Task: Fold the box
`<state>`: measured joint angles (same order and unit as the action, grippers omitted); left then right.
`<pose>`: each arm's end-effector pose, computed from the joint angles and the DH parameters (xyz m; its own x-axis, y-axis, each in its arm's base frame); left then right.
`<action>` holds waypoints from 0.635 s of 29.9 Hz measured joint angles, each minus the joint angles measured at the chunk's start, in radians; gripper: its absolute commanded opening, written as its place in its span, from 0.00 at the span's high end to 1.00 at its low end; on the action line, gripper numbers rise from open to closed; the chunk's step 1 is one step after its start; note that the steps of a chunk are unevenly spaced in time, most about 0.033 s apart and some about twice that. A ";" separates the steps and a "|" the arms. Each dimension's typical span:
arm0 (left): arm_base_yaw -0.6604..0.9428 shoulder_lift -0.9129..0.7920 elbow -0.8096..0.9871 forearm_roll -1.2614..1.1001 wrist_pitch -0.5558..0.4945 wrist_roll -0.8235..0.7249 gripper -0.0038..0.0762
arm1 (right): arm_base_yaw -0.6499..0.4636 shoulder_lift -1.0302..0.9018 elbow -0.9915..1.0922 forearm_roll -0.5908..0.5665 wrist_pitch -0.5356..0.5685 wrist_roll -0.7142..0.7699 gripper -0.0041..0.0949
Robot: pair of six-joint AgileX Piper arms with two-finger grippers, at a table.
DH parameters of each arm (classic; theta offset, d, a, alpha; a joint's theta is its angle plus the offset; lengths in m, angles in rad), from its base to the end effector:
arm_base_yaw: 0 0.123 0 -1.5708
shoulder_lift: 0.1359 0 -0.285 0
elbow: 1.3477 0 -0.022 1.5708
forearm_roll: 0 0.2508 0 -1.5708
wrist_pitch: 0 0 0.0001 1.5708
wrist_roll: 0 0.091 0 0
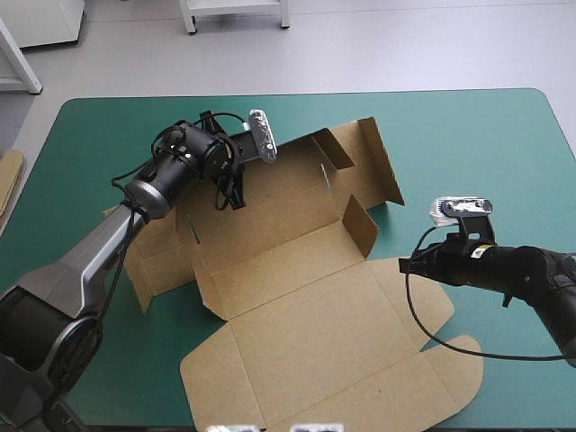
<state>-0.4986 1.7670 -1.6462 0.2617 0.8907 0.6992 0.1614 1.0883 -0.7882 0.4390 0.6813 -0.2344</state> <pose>0.3593 -0.1748 0.3357 -0.1743 0.9446 -0.2782 0.7601 0.3087 0.5718 0.2044 0.0580 0.2939 -0.7720 -0.0134 -0.6355 -0.2428 0.9302 0.2754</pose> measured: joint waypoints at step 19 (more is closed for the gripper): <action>-0.006 -0.023 0.002 0.126 0.030 -0.009 0.96 | 0.000 -0.011 -0.017 0.002 -0.032 -0.008 0.98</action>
<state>-0.5044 1.7439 -1.6444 0.3875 0.9211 0.6905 0.1614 1.0768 -0.8052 0.4408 0.6491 -0.2421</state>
